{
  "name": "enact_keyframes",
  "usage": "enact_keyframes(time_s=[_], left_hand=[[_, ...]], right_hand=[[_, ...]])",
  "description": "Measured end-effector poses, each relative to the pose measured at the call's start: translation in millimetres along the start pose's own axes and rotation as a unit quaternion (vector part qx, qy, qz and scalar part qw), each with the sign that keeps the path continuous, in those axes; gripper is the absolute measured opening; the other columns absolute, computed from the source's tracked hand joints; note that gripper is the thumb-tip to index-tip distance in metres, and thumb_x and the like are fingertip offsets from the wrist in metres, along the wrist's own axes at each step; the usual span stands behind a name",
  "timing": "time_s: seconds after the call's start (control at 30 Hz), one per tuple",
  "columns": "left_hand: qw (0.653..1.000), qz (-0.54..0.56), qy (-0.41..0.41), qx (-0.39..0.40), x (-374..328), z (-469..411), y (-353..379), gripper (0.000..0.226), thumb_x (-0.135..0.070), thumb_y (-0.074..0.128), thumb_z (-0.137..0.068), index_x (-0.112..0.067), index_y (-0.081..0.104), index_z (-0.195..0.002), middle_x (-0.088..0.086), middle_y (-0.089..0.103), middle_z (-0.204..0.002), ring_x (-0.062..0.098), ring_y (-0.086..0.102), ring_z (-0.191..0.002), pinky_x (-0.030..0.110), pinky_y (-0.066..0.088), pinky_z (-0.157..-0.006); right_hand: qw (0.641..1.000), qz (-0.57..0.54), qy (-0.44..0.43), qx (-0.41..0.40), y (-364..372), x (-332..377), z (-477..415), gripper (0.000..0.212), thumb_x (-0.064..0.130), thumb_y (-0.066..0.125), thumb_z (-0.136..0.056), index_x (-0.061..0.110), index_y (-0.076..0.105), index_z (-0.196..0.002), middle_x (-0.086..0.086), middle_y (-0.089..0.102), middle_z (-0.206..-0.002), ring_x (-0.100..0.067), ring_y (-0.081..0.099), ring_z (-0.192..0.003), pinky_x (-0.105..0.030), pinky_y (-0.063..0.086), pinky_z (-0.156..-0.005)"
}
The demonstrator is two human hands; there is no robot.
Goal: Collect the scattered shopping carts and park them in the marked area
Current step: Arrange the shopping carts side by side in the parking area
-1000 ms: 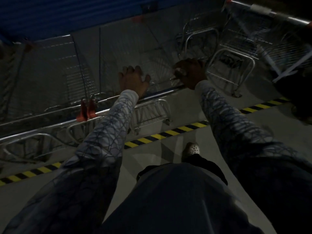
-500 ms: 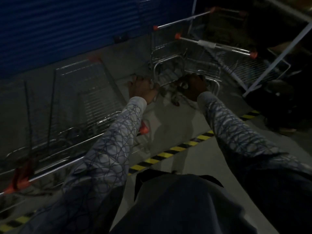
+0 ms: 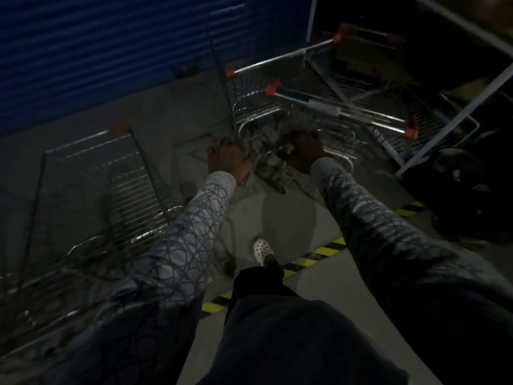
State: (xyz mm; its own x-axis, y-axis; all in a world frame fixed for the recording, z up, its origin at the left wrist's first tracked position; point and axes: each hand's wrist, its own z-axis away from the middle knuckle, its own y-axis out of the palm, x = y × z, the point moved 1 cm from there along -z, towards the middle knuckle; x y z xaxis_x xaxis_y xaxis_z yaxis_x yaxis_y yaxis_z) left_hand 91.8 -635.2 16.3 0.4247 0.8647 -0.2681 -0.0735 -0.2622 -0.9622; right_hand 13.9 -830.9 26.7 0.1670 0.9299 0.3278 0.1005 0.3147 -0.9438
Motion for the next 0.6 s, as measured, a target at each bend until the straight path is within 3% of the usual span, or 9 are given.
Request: enact_keyframes(time_s=[0.1, 0.17, 0.27, 0.37, 0.47, 0.57, 0.6], left_hand=[[1.0, 0.006, 0.003, -0.008, -11, -58, 8, 0.044, -0.057, 0.045, -0.089, -0.023, 0.065, -0.108, 0.011, 0.062, -0.121, 0.031, 0.044, -0.125, 0.045, 0.032, -0.105], [1.0, 0.026, -0.002, -0.012, -23, -97, 7, 0.046, -0.057, 0.041, -0.086, -0.025, 0.066, -0.106, 0.009, 0.064, -0.12, 0.03, 0.046, -0.124, 0.046, 0.032, -0.106], [0.999, 0.037, 0.006, -0.014, -38, -156, 5, 0.039, -0.053, 0.046, -0.089, -0.023, 0.066, -0.105, 0.008, 0.062, -0.121, 0.028, 0.047, -0.121, 0.044, 0.034, -0.103], [0.999, 0.044, 0.016, -0.021, -50, -201, 6, 0.037, -0.053, 0.051, -0.091, -0.023, 0.069, -0.104, 0.009, 0.06, -0.125, 0.029, 0.047, -0.123, 0.044, 0.035, -0.102], [0.998, 0.06, 0.027, -0.017, -63, -236, 10, 0.04, -0.054, 0.053, -0.09, -0.021, 0.07, -0.107, 0.011, 0.062, -0.124, 0.029, 0.046, -0.128, 0.044, 0.034, -0.104], [0.998, 0.058, 0.024, -0.014, -70, -269, 19, 0.05, -0.06, 0.046, -0.084, -0.023, 0.069, -0.107, 0.009, 0.066, -0.119, 0.029, 0.051, -0.123, 0.045, 0.034, -0.105], [0.998, 0.062, 0.018, -0.015, -72, -278, 24, 0.051, -0.061, 0.044, -0.081, -0.023, 0.069, -0.104, 0.008, 0.067, -0.117, 0.03, 0.053, -0.12, 0.045, 0.034, -0.105]], right_hand=[[1.0, 0.011, -0.008, 0.011, 1, -20, -53, 0.027, 0.038, 0.064, -0.089, 0.028, 0.073, -0.113, -0.008, 0.066, -0.124, -0.035, 0.054, -0.122, -0.046, 0.034, -0.104], [1.0, -0.004, -0.002, 0.011, -4, -39, -90, 0.031, 0.042, 0.061, -0.087, 0.029, 0.073, -0.112, -0.007, 0.068, -0.123, -0.035, 0.056, -0.12, -0.048, 0.038, -0.102], [1.0, -0.016, 0.008, -0.004, -12, -70, -144, 0.036, 0.045, 0.064, -0.084, 0.031, 0.072, -0.116, -0.005, 0.067, -0.126, -0.032, 0.055, -0.122, -0.043, 0.036, -0.104], [0.999, -0.051, 0.005, -0.006, -21, -93, -183, 0.043, 0.053, 0.051, -0.078, 0.03, 0.075, -0.106, -0.006, 0.071, -0.115, -0.032, 0.061, -0.113, -0.043, 0.041, -0.101], [0.998, -0.061, 0.03, -0.005, -28, -109, -209, 0.046, 0.056, 0.049, -0.076, 0.031, 0.075, -0.104, -0.004, 0.069, -0.119, -0.03, 0.057, -0.12, -0.04, 0.034, -0.104], [0.998, -0.045, 0.033, 0.01, -33, -117, -230, 0.068, 0.071, 0.036, -0.07, 0.028, 0.073, -0.107, -0.006, 0.066, -0.124, -0.03, 0.051, -0.124, -0.038, 0.027, -0.103], [0.999, -0.037, 0.035, 0.019, -33, -121, -238, 0.066, 0.07, 0.038, -0.072, 0.028, 0.072, -0.109, -0.006, 0.065, -0.126, -0.03, 0.05, -0.125, -0.037, 0.026, -0.104]])
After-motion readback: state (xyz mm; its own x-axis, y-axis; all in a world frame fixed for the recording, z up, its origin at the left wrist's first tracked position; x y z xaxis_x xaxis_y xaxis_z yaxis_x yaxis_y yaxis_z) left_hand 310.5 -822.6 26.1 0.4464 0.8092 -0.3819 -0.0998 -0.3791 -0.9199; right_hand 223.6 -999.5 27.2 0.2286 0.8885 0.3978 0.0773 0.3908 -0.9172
